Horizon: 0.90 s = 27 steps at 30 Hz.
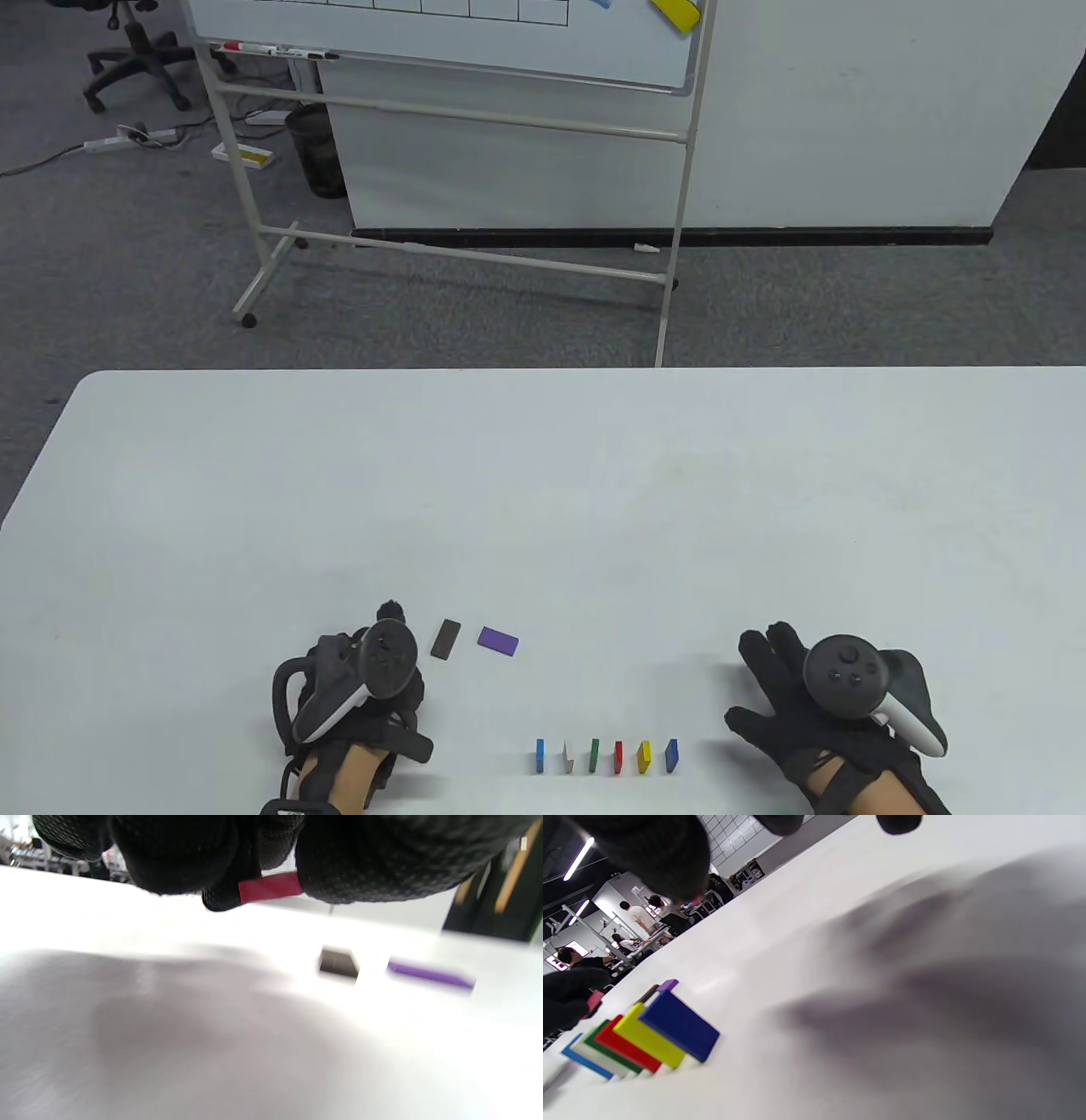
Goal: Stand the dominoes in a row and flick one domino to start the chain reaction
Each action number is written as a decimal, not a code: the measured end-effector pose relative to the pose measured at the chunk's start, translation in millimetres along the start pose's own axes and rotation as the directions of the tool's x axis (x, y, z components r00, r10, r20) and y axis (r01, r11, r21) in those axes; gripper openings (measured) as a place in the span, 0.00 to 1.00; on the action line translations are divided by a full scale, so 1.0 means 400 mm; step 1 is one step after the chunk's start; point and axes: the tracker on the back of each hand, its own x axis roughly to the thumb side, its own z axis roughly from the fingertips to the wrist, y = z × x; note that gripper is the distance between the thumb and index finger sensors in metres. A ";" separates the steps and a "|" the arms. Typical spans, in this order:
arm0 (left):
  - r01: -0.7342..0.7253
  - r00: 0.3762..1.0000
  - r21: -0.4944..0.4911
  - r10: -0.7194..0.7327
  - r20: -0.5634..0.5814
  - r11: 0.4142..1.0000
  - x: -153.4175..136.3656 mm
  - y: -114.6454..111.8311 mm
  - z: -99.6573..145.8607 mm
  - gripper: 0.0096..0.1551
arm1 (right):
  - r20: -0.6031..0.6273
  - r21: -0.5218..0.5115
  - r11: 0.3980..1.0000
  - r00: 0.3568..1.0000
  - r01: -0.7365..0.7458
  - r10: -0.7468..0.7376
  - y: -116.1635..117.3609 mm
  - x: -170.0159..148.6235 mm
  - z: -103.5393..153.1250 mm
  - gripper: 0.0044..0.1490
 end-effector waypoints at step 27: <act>-0.269 0.899 0.034 0.238 0.369 0.963 0.095 0.049 0.051 0.24 | -0.004 0.004 1.000 1.000 -0.001 0.001 0.001 -0.005 -0.001 0.58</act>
